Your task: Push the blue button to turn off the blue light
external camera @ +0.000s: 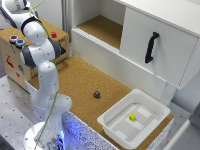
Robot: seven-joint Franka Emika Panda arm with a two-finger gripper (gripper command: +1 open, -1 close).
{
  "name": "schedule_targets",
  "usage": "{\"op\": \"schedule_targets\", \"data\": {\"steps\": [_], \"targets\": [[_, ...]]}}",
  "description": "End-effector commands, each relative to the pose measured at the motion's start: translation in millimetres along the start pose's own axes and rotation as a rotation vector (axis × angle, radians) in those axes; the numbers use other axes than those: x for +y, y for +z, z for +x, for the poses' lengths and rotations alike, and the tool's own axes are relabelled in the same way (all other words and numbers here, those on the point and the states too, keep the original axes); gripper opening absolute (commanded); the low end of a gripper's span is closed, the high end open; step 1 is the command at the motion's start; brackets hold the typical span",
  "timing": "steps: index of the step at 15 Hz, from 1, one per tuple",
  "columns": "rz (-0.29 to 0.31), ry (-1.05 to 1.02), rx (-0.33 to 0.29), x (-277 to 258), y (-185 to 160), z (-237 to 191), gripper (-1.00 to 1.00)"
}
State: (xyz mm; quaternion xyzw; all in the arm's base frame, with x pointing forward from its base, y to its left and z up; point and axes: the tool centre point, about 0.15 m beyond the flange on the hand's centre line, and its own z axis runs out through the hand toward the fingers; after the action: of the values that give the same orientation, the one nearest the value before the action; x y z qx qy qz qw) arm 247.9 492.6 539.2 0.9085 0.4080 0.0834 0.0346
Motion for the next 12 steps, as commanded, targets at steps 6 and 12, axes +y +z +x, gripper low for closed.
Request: {"op": "schedule_targets", "data": {"steps": [6, 12], "targets": [[0.100, -0.190, -0.027, 103, 60, 75, 1.00], [0.193, -0.227, -0.001, 139, 104, 81, 1.00]]}}
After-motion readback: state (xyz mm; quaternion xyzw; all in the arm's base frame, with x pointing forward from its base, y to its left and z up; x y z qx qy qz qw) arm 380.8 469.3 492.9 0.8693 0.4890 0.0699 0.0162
